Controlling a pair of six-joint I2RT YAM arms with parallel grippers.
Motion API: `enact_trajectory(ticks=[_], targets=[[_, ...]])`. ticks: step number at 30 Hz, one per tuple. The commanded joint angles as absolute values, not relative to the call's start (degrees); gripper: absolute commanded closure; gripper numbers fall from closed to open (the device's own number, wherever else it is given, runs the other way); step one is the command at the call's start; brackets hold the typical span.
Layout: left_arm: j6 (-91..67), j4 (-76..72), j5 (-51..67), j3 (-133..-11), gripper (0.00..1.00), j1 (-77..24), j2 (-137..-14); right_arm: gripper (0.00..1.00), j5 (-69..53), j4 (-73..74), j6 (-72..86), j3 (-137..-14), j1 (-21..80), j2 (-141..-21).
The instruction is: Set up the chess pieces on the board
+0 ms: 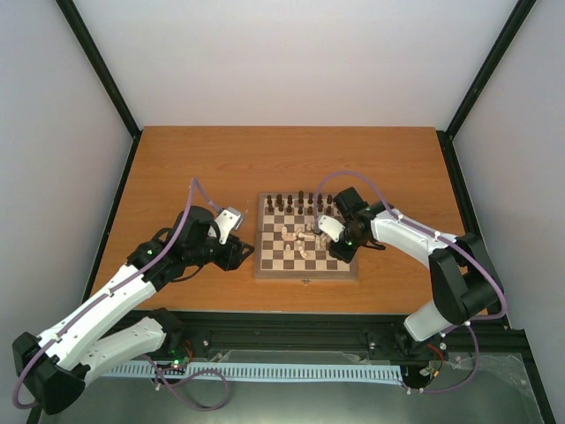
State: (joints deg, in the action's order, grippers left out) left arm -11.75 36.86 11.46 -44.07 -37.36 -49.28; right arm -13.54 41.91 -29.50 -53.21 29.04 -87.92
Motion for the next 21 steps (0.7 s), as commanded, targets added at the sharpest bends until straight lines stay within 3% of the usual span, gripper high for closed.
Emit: enact_trajectory(ticks=[1,11,21], targets=[[-10.82,35.78,12.34,-44.42,0.43,-37.79,-49.26,0.92,-13.7,41.14,-29.03,-54.36,30.25,-89.27],[-10.9,35.88,12.39,-44.37,0.43,-37.79,-49.16,0.88,-11.69,40.69,-28.36,-54.59,30.94,-90.2],[-10.9,35.88,12.4,-44.33,0.43,-37.79,-49.01,0.68,-18.4,45.42,-32.87,-58.15,27.14,-84.31]])
